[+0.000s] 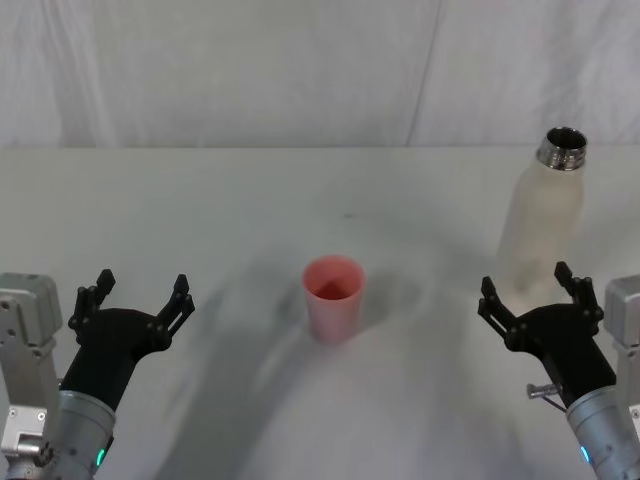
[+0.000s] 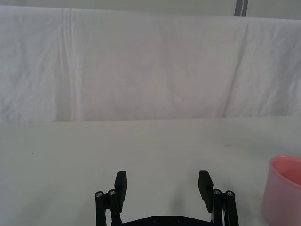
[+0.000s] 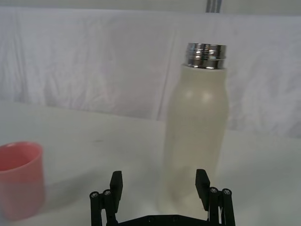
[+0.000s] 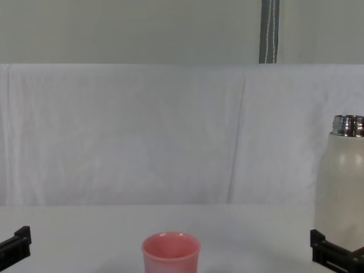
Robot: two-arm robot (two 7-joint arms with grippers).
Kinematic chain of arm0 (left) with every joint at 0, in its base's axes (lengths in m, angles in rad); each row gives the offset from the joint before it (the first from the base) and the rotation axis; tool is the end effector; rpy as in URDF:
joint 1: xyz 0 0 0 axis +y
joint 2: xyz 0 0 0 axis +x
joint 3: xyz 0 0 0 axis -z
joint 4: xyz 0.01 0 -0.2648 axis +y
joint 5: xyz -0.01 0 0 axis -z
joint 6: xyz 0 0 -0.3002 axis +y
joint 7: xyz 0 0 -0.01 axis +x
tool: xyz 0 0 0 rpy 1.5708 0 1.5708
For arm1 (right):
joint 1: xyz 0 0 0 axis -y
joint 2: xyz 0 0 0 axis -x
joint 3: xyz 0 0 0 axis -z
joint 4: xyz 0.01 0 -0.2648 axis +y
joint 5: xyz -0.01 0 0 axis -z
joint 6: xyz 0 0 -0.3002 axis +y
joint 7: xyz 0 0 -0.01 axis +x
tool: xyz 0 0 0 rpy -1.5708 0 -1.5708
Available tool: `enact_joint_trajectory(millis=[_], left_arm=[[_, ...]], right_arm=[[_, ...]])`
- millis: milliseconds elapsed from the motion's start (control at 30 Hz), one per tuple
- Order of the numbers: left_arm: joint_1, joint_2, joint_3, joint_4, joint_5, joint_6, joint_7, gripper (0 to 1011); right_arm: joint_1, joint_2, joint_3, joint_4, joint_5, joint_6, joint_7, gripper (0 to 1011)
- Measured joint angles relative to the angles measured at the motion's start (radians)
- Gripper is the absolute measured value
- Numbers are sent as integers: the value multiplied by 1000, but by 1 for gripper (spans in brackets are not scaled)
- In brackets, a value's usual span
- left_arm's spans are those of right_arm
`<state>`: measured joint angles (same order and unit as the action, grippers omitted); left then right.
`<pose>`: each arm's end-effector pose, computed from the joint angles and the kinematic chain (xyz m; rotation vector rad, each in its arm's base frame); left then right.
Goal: Grasp the thermos with one hand and pour water into the cup lid.
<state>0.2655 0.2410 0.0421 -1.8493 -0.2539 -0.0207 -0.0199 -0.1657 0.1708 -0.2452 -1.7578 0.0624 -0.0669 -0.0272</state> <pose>0.2508 0.0324 -0.2616 -0.0381 0.0141 1.4460 0.2655 0.0389 -0.2738 0.0049 -0.0846 -1.3248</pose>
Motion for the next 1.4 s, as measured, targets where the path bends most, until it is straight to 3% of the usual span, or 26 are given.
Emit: enact_joint_trajectory(millis=[700, 1400], left_arm=[[0, 0, 0, 0, 0, 0, 0, 1001], [0, 0, 0, 0, 0, 0, 0, 1001]], right_arm=[[43, -71, 87, 55, -5, -19, 33, 1001], [116, -124, 132, 131, -4, -26, 85, 1001]])
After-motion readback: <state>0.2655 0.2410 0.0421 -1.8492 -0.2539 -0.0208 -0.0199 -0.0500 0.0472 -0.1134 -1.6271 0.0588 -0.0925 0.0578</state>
